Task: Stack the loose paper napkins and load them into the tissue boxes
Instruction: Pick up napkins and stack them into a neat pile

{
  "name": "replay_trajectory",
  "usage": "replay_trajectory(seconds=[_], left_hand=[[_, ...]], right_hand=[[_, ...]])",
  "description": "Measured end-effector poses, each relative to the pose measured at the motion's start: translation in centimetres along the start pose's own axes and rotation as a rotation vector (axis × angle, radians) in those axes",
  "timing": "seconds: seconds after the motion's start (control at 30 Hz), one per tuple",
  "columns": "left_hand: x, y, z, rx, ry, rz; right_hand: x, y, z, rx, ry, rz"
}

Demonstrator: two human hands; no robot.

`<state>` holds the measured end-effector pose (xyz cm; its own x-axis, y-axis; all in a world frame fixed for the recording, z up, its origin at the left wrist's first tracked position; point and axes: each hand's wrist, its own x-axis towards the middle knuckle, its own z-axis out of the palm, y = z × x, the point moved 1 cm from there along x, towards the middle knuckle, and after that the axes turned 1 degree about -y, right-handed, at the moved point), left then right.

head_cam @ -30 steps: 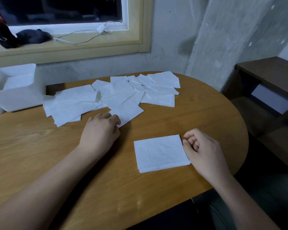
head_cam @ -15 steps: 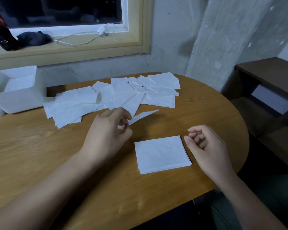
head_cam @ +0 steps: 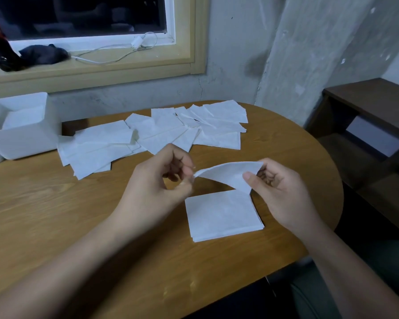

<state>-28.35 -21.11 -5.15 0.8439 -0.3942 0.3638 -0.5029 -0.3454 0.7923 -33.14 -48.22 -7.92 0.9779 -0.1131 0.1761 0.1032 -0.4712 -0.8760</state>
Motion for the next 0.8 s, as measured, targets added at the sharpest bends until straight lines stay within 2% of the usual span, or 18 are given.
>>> replay_trajectory(seconds=[0.13,0.37,0.53,0.7,0.8], left_hand=[[0.1,0.2,0.2,-0.077,-0.041,-0.077],[0.7,-0.5,0.0,-0.156,-0.274,-0.442],[0.7,-1.7,0.5,-0.202,-0.257,-0.539],[1.0,-2.4,0.6,-0.463,-0.19,-0.682],[1.2,-2.5,0.4,-0.489,-0.179,-0.71]], right_hand=[[-0.5,-0.6,-0.7,0.112,-0.028,0.063],[-1.5,0.3,-1.1,0.08,-0.118,0.226],[-2.3,1.5,-0.7,0.042,-0.14,0.291],[-2.2,1.4,-0.6,0.115,-0.151,0.308],[-2.1,1.5,-0.8,0.161,-0.146,0.328]])
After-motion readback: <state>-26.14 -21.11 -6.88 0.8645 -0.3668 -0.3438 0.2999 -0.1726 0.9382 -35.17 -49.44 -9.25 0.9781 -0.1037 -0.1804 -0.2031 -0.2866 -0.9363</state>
